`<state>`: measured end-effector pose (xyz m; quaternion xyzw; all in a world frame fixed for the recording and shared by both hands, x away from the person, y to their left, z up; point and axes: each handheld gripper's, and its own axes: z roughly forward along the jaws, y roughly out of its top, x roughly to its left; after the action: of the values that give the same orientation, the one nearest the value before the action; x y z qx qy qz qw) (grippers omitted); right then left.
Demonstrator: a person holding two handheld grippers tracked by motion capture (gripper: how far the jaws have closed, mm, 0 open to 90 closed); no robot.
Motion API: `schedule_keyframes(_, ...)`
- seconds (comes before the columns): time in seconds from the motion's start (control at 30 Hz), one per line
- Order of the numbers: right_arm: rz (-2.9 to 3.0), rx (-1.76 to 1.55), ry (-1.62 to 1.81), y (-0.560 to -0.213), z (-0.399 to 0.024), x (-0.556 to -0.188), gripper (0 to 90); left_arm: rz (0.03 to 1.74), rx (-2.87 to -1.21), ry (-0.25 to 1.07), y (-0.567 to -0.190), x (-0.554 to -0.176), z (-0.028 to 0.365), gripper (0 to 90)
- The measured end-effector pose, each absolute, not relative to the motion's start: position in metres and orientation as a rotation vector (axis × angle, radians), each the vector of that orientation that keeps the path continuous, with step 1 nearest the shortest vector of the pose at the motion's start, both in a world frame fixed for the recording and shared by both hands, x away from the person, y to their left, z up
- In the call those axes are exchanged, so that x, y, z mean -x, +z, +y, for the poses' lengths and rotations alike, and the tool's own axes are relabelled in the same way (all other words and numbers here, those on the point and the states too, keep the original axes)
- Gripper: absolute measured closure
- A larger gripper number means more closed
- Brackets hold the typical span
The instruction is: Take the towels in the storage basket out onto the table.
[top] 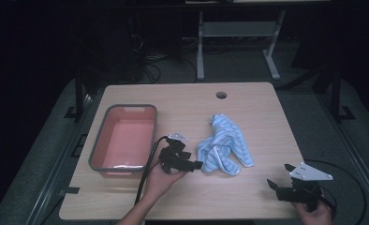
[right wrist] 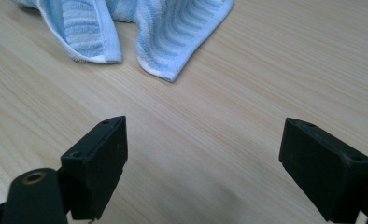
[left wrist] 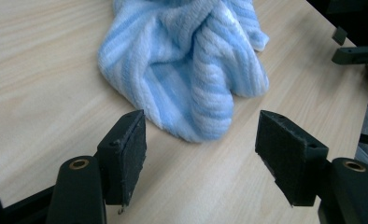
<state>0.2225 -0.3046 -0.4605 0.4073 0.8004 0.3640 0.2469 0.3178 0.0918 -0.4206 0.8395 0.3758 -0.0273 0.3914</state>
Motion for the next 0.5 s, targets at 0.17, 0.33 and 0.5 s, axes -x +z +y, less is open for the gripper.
schedule_keyframes(0.17,2.177,-1.125,0.987,-0.462,-0.307,-0.223,14.8,0.943,-2.147,-0.057,-0.423,-0.311,0.093,33.0)
schedule_keyframes(0.33,2.179,-1.132,0.981,-0.462,-0.308,-0.224,14.8,0.935,-2.144,-0.066,-0.428,-0.305,0.095,32.8)
schedule_keyframes(0.5,2.174,-1.134,0.982,-0.462,-0.309,-0.224,14.8,0.927,-2.154,-0.063,-0.431,-0.3,0.096,32.7)
